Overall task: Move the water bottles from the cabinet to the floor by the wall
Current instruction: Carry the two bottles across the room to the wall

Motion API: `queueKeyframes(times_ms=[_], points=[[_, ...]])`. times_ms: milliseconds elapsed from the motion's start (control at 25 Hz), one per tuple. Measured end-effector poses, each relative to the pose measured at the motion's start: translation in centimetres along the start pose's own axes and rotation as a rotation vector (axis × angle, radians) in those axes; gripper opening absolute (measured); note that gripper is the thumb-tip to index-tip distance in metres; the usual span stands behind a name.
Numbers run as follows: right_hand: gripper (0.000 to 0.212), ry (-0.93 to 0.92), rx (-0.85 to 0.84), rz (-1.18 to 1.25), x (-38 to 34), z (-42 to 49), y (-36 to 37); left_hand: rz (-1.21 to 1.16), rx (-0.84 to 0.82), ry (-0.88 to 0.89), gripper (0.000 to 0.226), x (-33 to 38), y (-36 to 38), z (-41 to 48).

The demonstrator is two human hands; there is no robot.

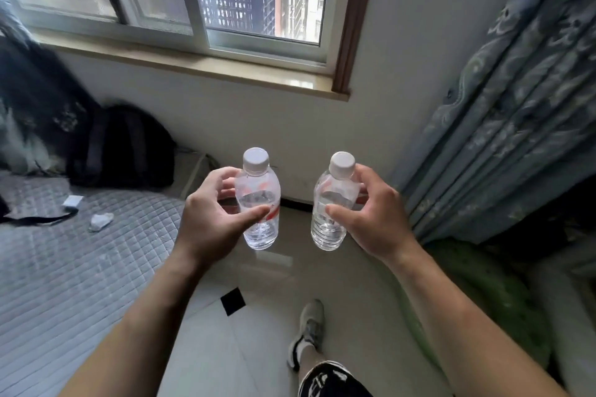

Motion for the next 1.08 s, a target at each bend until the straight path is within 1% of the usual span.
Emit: queueKeyframes(times_ms=[360, 640, 800, 1080], points=[[0.06, -0.006, -0.048, 0.046, 1.3, 17.3, 5.9, 0.029, -0.019, -0.081, 0.065, -4.7, 0.2, 17.0], [0.064, 0.036, -0.074, 0.047, 3.4, 28.2, 9.1, 0.094, -0.098, -0.123, 0.069, -6.6, 1.8, 28.6], [0.064, 0.094, -0.108, 0.036, 5.2, 32.1, 10.7, 0.115, -0.179, -0.153, 0.069, -9.1, 3.2, 33.8], [0.064, 0.228, -0.094, 0.06, 11.8, 37.1, 16.9, 0.141, -0.391, -0.215, 0.069, -18.2, 6.8, 40.7]])
Point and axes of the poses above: each hand's wrist, its own z-axis towards the middle knuckle, its own y-axis out of the palm, x = y × z, the point moved 3 cm from there along z, towards the middle knuckle, and after that the axes turned 14 degrees about -z, right-handed, at the moved point
